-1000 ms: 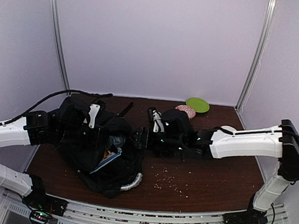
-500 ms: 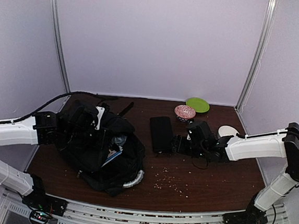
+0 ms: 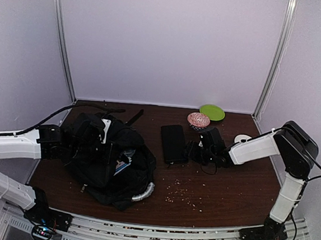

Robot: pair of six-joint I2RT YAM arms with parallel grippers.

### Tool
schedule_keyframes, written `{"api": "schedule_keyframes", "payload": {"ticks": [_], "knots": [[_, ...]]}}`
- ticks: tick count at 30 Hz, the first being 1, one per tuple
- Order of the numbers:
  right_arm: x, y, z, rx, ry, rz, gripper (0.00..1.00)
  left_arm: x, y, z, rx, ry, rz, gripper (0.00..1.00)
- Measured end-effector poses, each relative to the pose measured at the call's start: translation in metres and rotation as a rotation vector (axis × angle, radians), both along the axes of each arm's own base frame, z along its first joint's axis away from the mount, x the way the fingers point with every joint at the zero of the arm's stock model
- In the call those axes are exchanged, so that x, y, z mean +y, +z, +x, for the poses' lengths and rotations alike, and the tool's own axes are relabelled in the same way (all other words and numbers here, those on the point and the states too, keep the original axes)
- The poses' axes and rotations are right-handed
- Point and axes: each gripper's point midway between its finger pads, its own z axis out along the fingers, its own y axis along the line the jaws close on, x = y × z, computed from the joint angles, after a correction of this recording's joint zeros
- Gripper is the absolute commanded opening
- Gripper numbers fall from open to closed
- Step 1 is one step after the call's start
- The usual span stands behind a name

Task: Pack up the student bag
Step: Pick up the personal item from the center of the board.

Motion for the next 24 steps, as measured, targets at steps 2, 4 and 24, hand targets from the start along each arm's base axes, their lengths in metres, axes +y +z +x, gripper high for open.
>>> {"api": "schedule_keyframes", "payload": {"ticks": [2, 4, 24], "knots": [[0.006, 0.001, 0.001, -0.002, 0.011, 0.034, 0.53, 0.0, -0.001, 0.0, 0.001, 0.0, 0.002, 0.0], [0.01, 0.0, 0.001, 0.002, 0.018, 0.057, 0.47, 0.0, -0.002, 0.0, 0.003, 0.0, 0.006, 0.0], [0.002, 0.014, -0.028, -0.005, 0.036, 0.165, 0.0, -0.011, -0.031, 0.007, 0.055, -0.009, 0.079, 0.0]]}}
